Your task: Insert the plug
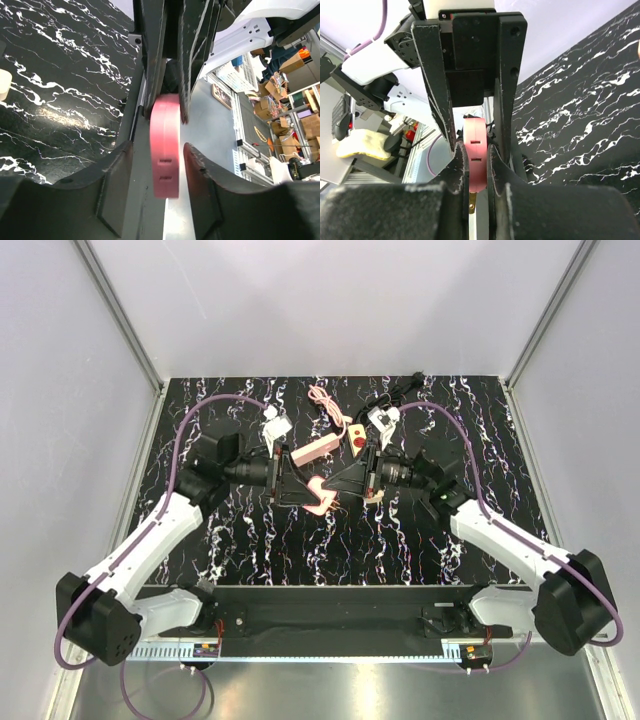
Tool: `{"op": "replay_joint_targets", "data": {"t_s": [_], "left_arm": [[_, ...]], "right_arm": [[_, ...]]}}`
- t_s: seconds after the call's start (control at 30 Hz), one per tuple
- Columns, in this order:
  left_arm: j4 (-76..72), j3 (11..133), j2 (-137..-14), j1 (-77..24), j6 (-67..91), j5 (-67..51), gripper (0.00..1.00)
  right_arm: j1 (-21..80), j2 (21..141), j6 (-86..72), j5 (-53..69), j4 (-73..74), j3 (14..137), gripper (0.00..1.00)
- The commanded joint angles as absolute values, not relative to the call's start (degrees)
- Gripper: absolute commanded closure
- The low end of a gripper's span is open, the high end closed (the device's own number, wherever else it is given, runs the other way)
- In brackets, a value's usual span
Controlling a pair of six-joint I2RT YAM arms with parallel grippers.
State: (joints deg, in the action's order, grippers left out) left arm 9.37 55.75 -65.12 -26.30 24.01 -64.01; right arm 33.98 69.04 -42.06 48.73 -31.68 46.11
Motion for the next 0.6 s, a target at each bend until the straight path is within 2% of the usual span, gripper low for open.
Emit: {"op": "replay_joint_targets", "data": {"t_s": [0.0, 0.1, 0.5, 0.57], "left_arm": [[6.5, 58.2, -65.9, -26.6, 25.0, -63.6, 0.53], [6.5, 58.4, -66.2, -26.6, 25.6, -63.2, 0.53], [6.7, 56.8, -69.3, -26.8, 27.9, -62.9, 0.65], [6.7, 57.0, -69.9, -26.7, 28.3, -63.0, 0.70]], "right_arm": [[34.2, 70.8, -43.7, 51.0, -35.3, 48.7, 1.00], [34.2, 71.6, -43.9, 51.2, -35.7, 48.5, 1.00], [34.2, 73.4, -43.7, 51.2, -36.0, 48.9, 1.00], [34.2, 73.6, -43.8, 51.4, -35.9, 48.9, 1.00]]}}
